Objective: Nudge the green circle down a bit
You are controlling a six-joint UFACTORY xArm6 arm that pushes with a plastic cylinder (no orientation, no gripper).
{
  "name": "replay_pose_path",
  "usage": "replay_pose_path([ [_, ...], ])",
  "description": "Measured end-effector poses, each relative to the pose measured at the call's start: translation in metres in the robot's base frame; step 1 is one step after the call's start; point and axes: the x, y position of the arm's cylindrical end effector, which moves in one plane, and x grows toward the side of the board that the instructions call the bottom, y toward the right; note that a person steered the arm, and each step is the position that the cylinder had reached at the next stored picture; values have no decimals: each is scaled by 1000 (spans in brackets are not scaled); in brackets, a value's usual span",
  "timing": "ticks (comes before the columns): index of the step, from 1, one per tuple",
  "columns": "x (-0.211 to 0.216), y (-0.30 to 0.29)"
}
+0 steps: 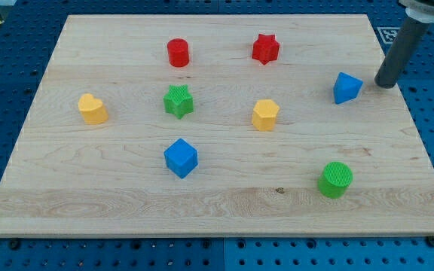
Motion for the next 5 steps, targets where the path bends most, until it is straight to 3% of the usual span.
replay_pose_path([
  [4, 170, -91],
  [5, 171, -91],
])
